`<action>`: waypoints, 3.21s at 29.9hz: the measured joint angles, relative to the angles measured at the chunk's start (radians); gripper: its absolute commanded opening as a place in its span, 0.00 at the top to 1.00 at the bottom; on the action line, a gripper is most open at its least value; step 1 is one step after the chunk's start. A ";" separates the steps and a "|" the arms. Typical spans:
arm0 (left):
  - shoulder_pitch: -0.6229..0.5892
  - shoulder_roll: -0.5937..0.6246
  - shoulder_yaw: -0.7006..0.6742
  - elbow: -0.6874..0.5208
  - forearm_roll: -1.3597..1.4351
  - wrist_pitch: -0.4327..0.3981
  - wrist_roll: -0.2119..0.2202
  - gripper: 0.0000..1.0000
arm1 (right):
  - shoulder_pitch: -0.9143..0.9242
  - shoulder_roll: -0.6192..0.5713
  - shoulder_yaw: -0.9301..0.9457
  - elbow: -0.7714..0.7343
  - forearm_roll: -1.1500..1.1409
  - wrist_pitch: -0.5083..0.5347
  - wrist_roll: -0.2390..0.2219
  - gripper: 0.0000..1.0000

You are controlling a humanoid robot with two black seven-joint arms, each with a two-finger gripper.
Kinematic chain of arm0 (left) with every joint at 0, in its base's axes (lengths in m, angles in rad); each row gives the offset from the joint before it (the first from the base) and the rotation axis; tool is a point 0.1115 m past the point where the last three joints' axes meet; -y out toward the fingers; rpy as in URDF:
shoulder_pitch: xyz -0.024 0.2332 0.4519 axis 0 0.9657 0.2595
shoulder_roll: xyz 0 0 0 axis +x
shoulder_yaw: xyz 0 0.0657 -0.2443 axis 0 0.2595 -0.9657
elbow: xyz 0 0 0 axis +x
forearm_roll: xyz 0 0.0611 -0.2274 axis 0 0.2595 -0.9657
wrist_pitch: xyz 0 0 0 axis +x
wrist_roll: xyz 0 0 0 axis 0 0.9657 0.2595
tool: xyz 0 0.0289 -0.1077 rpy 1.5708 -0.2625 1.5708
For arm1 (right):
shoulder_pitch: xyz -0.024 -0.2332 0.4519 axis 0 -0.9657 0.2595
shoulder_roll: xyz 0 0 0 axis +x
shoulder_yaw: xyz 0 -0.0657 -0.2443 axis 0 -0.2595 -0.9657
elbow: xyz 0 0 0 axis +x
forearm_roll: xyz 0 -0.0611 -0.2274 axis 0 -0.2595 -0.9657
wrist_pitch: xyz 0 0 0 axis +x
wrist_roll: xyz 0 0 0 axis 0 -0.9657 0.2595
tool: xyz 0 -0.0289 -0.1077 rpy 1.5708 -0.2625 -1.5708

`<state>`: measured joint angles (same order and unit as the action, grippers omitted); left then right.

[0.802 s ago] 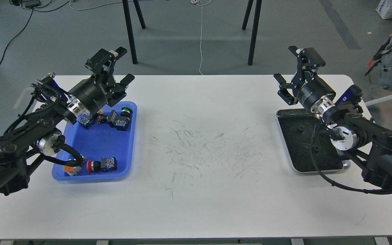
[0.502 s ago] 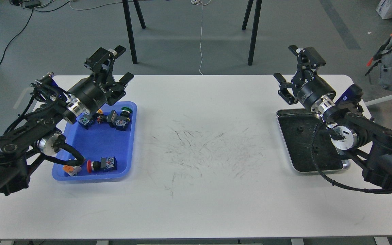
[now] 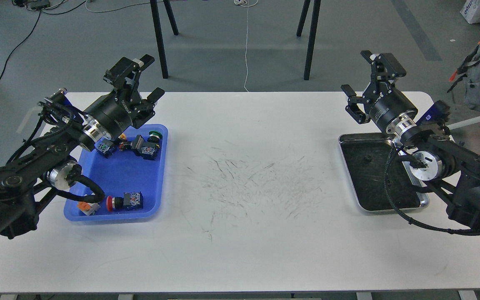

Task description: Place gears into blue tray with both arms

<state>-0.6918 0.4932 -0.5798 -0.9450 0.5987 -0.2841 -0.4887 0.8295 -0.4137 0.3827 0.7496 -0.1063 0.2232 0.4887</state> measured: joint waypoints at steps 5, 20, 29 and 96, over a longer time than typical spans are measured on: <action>0.000 -0.006 0.000 0.000 0.000 0.000 0.000 0.00 | -0.008 0.001 -0.010 -0.008 -0.004 -0.021 0.000 0.02; 0.012 -0.006 0.007 0.000 0.004 -0.013 0.000 0.00 | -0.019 -0.034 -0.021 0.007 -0.012 0.000 0.000 0.02; 0.019 -0.001 0.012 0.001 0.009 -0.012 0.000 0.00 | -0.004 -0.043 -0.044 -0.002 -0.016 0.004 0.000 0.02; 0.031 -0.031 0.002 0.029 -0.073 -0.012 0.000 0.00 | 0.032 -0.326 -0.174 -0.004 -0.528 0.200 0.000 0.02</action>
<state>-0.6611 0.4618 -0.5783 -0.9157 0.5262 -0.2961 -0.4887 0.8619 -0.7396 0.2086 0.7459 -0.6344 0.4231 0.4887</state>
